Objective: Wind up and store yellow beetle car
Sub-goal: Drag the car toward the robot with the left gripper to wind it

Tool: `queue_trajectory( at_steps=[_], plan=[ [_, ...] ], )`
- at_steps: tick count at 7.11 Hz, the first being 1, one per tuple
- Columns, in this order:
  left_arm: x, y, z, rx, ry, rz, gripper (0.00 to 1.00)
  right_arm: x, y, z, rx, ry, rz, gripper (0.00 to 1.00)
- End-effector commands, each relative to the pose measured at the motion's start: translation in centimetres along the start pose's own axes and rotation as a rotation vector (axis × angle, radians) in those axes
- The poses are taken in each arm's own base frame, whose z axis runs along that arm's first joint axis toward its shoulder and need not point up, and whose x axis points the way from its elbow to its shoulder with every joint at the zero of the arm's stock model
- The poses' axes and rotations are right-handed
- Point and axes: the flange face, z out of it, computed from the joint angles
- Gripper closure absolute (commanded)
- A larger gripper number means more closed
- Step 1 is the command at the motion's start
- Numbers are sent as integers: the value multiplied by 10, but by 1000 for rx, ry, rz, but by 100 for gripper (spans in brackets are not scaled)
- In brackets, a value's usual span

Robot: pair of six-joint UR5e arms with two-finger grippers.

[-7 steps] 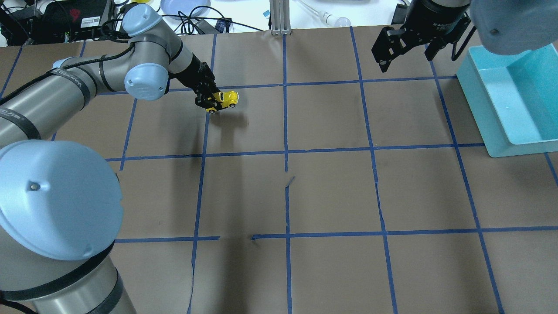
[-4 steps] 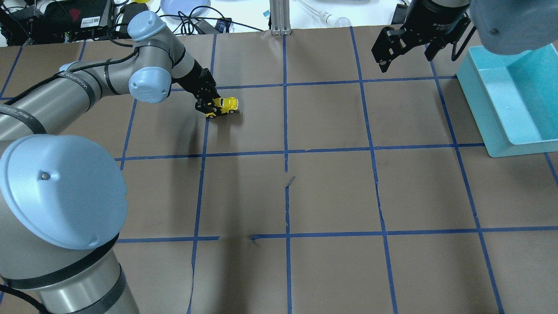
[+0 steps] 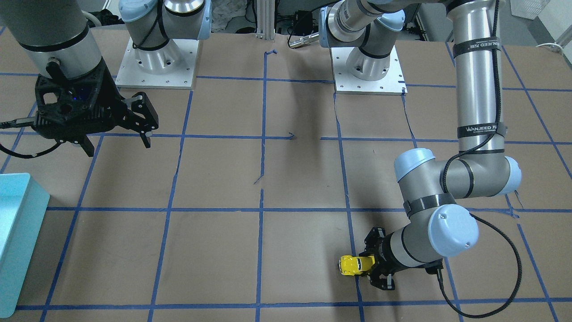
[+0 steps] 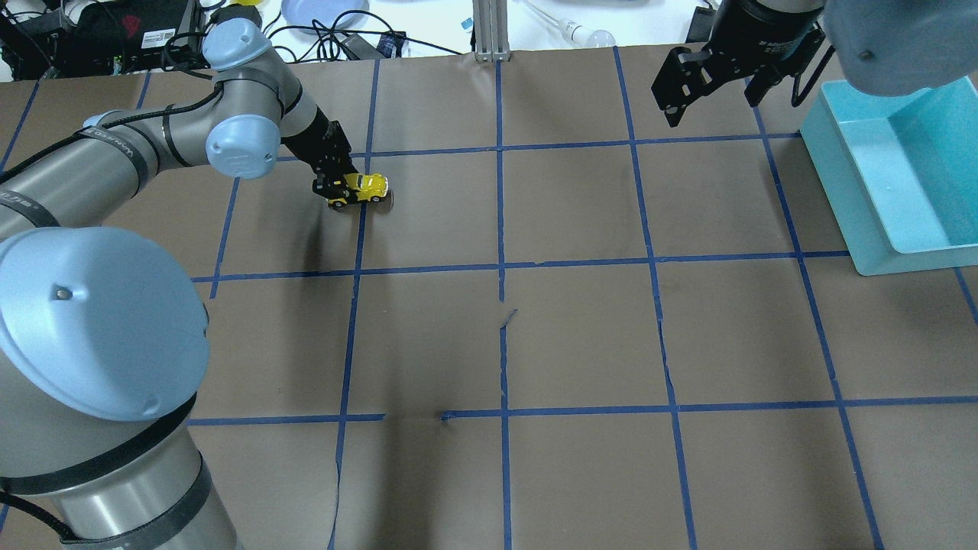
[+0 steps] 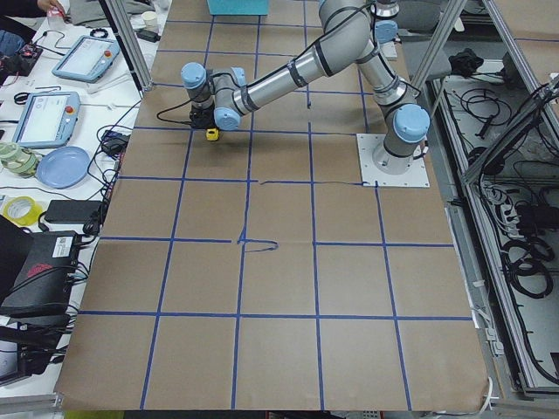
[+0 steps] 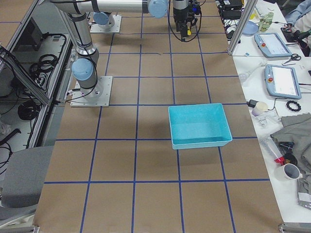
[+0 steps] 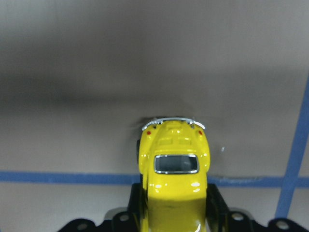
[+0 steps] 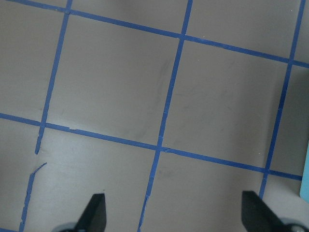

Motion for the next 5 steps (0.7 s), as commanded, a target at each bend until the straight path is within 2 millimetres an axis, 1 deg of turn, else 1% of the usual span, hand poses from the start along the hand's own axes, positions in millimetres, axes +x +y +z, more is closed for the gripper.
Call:
queue_trajectory(
  at_steps=[1, 2, 4, 5],
  plan=[
    [0, -37, -5, 71, -7, 18, 100, 0, 0, 0, 0, -1, 1, 0],
    [0, -50, -6, 86, -10, 30, 100, -1, 0, 0, 0, -1, 0, 0],
    [-1, -83, -21, 112, 1, 43, 100, -1, 0, 1, 0, -5, 3, 0],
    [-1, -99, -24, 133, -3, 70, 100, -1, 0, 2, -2, -5, 3, 0]
  ],
)
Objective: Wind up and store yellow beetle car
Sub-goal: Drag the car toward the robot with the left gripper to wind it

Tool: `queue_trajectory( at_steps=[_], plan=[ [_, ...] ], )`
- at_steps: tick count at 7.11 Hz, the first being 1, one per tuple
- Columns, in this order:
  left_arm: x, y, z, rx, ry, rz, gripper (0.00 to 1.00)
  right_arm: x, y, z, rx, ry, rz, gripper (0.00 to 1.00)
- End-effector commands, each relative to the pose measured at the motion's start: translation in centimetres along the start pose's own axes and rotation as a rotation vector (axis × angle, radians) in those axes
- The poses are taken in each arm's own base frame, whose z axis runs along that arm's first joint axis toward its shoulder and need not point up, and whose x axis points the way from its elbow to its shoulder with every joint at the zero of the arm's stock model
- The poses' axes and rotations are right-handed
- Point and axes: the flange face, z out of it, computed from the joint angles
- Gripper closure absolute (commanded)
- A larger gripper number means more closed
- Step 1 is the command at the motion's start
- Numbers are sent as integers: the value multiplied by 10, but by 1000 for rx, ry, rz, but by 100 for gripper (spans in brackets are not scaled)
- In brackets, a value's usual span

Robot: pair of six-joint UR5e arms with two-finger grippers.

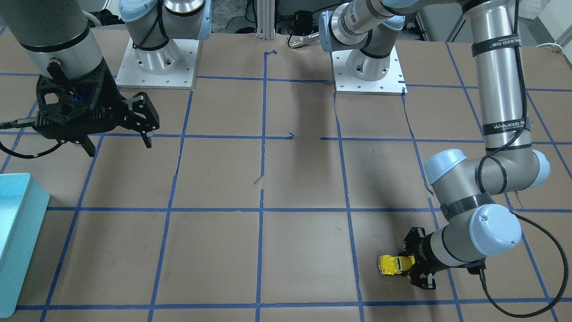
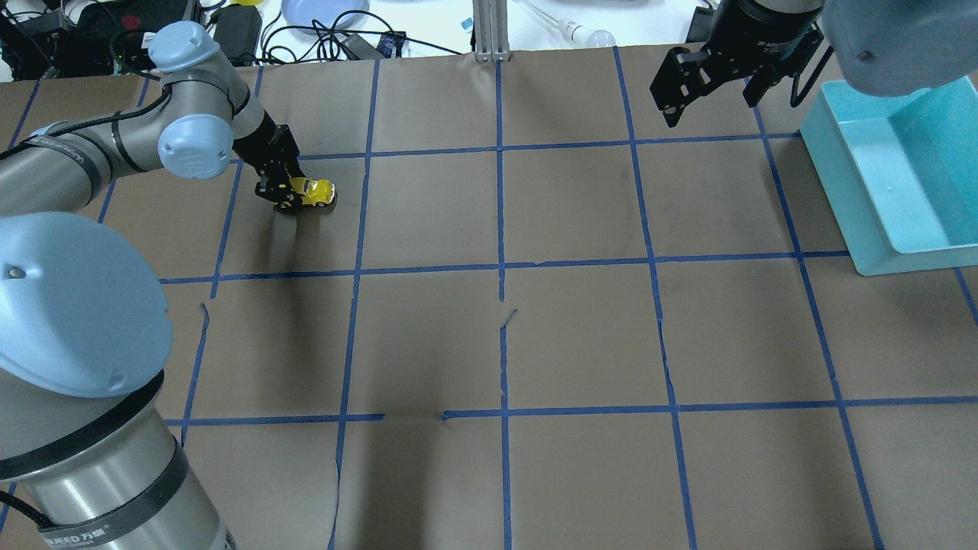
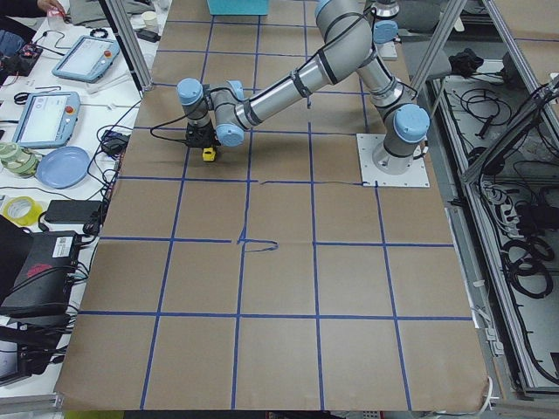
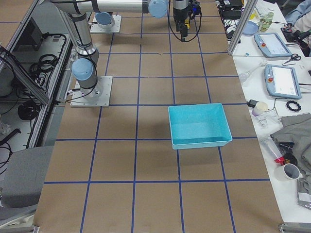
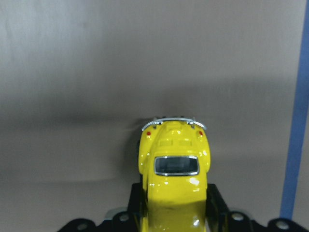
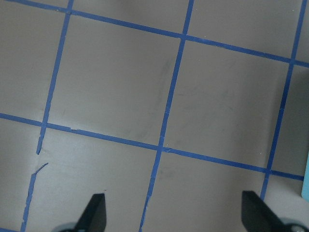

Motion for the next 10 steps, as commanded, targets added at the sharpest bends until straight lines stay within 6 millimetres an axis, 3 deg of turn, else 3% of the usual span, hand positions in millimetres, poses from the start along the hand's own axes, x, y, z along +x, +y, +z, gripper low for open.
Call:
queue_trajectory(
  at_steps=[1, 3, 7, 8, 9, 10],
  plan=[
    [-7, -45, -3, 19, -5, 7, 100, 0, 1, 3, -5, 0, 3, 0],
    [-17, -79, 6, 5, -15, 68, 100, 0, 1, 3, -5, 0, 4, 0],
    [-30, -160, -2, 15, 3, 85, 100, 0, 1, 3, -3, -1, 4, 0],
    [-31, -164, -6, 16, 13, 51, 10, 0, 1, 3, -3, 0, 1, 0],
    [-24, -162, -23, 46, 90, -6, 0, 0, 1, 3, -3, 0, 1, 0],
    [-23, -159, -32, 57, 109, -4, 0, -1, 1, 3, -3, -2, 0, 0]
  ],
)
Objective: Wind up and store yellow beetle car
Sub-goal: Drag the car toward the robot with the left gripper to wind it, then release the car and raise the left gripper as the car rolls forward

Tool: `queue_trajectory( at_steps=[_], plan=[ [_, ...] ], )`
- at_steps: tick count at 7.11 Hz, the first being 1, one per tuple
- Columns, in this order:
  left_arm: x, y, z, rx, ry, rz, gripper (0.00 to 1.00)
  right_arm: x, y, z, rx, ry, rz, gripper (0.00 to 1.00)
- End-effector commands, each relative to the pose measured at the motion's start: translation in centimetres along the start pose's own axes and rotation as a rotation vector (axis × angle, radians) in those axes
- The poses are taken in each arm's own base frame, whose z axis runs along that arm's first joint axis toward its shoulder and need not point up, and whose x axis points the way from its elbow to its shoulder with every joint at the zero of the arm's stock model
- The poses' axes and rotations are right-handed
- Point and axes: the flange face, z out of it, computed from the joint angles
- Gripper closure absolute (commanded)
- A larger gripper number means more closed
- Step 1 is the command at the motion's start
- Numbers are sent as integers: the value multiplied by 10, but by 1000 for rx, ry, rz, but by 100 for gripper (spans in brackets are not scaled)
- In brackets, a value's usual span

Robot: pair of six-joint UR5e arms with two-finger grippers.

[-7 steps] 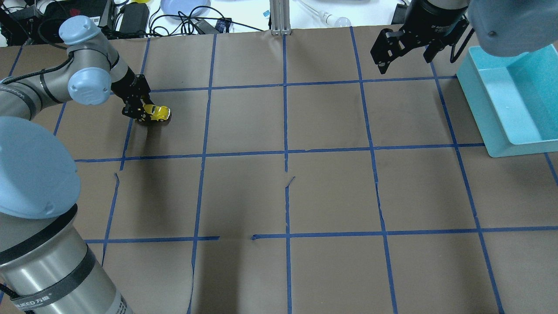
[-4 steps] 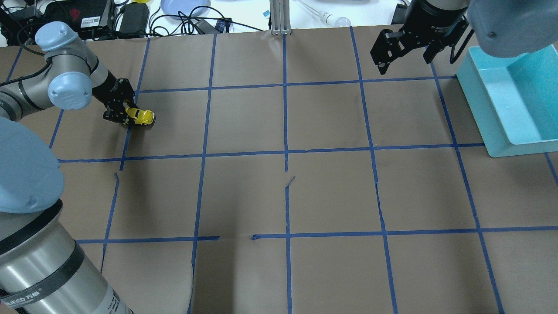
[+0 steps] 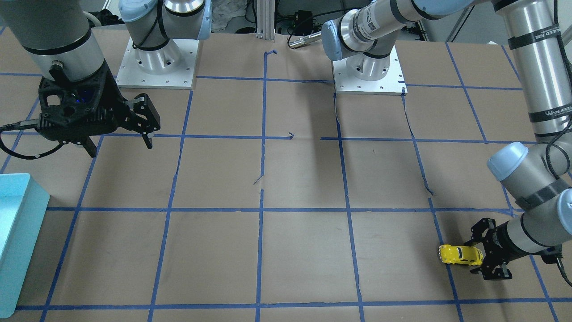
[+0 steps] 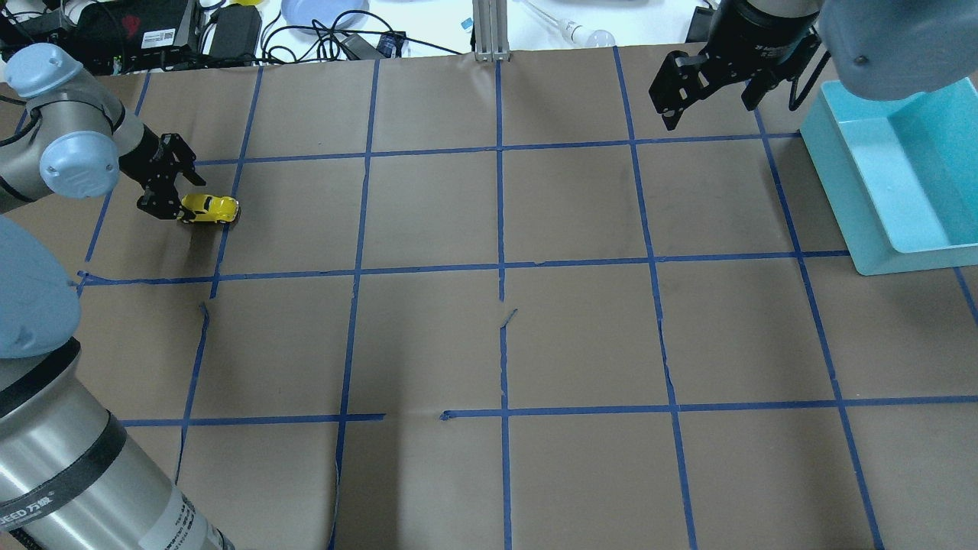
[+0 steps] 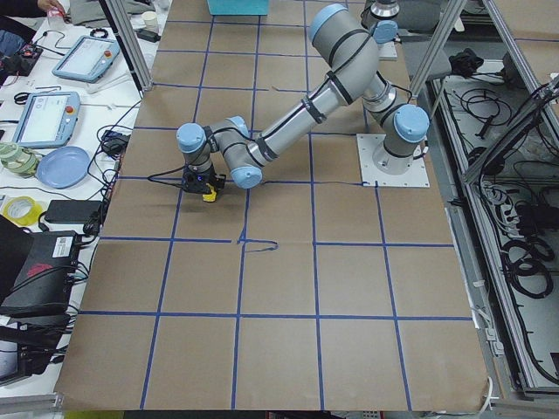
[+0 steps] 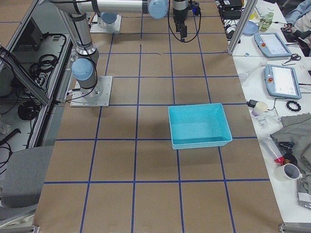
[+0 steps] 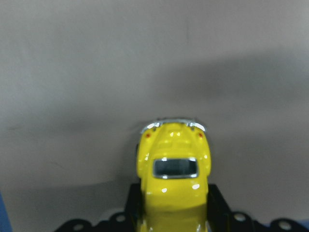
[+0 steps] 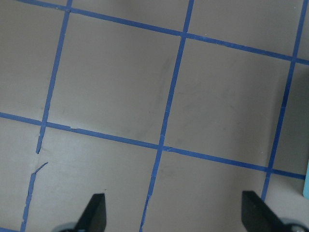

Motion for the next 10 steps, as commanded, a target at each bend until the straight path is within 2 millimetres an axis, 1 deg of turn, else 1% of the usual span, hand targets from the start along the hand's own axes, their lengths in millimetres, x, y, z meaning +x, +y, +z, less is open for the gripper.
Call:
queue_trajectory(
  at_steps=[1, 2, 3, 4, 5, 6, 7, 8, 9, 10],
  plan=[
    [5, 2, -28, 29, 61, -16, 0, -1, 0, 0, 0, -1, -2, 0],
    [6, 8, -44, 39, 83, 2, 0, -1, 0, 0, 0, -1, -2, 0],
    [8, 13, -66, 62, 101, 84, 1, -1, 0, 0, 0, 0, -2, 0],
    [8, 16, -92, 77, 106, 196, 1, -1, 0, 0, 0, -1, -2, 0],
    [8, 17, -120, 75, 87, 334, 0, -1, 0, 0, 0, 0, -3, 0],
    [8, 19, -154, 65, 60, 445, 0, -1, 0, 0, 0, 0, -3, 0],
    [4, 23, -187, 45, 28, 527, 0, -1, 0, 0, 0, 0, -5, 0],
    [-5, 23, -212, 93, -37, 574, 0, -1, 0, 0, 0, 0, -5, 0],
    [-13, 45, -232, 98, -78, 665, 0, -1, 0, 0, 0, 0, -5, 0],
    [-18, 72, -248, 107, -113, 832, 0, -1, 0, 0, 0, 0, -8, 0]
  ],
)
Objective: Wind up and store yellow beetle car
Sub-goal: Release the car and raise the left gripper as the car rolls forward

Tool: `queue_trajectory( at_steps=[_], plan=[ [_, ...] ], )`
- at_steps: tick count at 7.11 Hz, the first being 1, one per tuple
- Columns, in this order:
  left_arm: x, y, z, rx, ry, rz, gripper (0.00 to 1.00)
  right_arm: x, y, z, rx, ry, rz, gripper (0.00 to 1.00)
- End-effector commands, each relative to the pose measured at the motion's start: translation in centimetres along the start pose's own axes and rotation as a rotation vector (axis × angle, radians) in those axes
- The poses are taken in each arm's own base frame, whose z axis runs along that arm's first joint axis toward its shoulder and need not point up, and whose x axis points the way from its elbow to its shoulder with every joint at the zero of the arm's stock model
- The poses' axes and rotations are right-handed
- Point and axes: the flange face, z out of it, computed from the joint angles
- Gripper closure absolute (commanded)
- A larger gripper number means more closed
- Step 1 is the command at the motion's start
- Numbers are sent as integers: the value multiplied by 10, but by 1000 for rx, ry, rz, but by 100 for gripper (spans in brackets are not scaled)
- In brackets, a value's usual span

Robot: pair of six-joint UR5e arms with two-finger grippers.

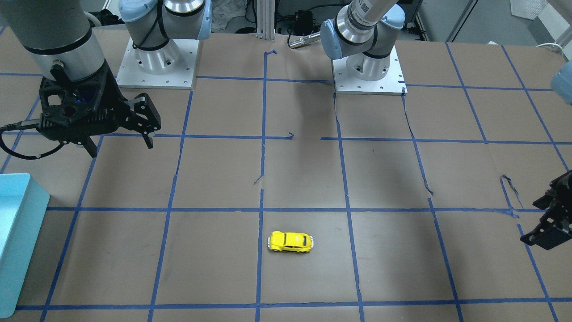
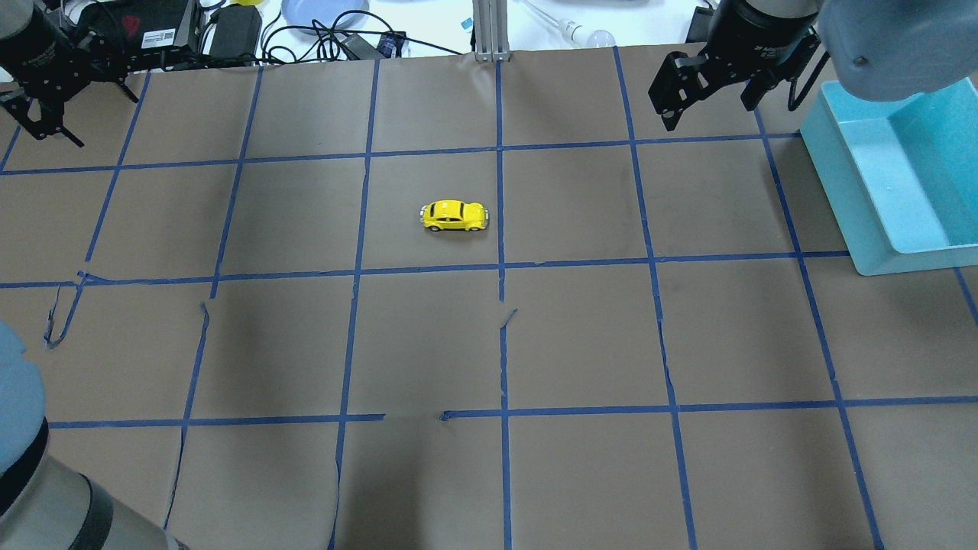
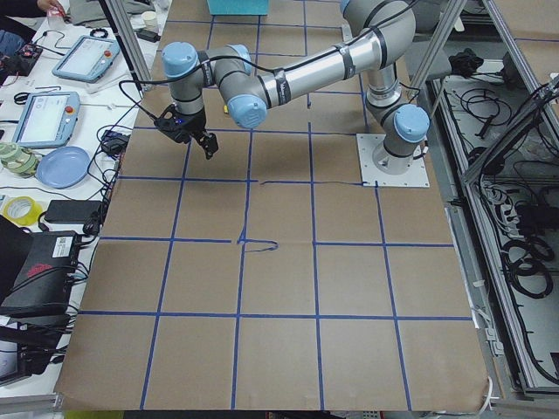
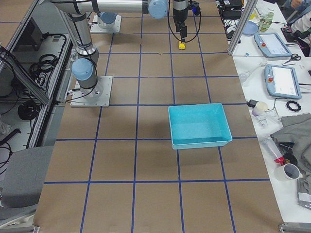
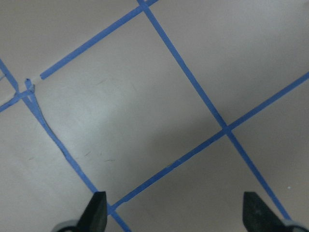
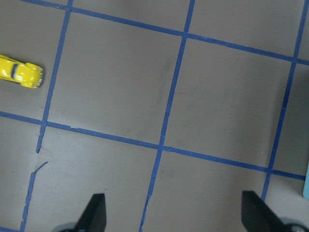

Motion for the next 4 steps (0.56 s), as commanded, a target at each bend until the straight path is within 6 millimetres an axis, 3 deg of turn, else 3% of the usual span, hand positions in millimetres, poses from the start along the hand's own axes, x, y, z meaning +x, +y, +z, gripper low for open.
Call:
queue_trajectory(
  at_steps=[1, 3, 4],
  plan=[
    [24, 51, -46, 26, -30, 335, 0, 1, 0, 1, -1, -2, -2, 0],
    [47, 88, -55, 27, -16, 526, 0, 3, -1, -3, 9, 0, -9, 0],
    [42, 86, -51, 26, -7, 522, 0, 1, -1, -2, 10, -3, -10, 0]
  ],
)
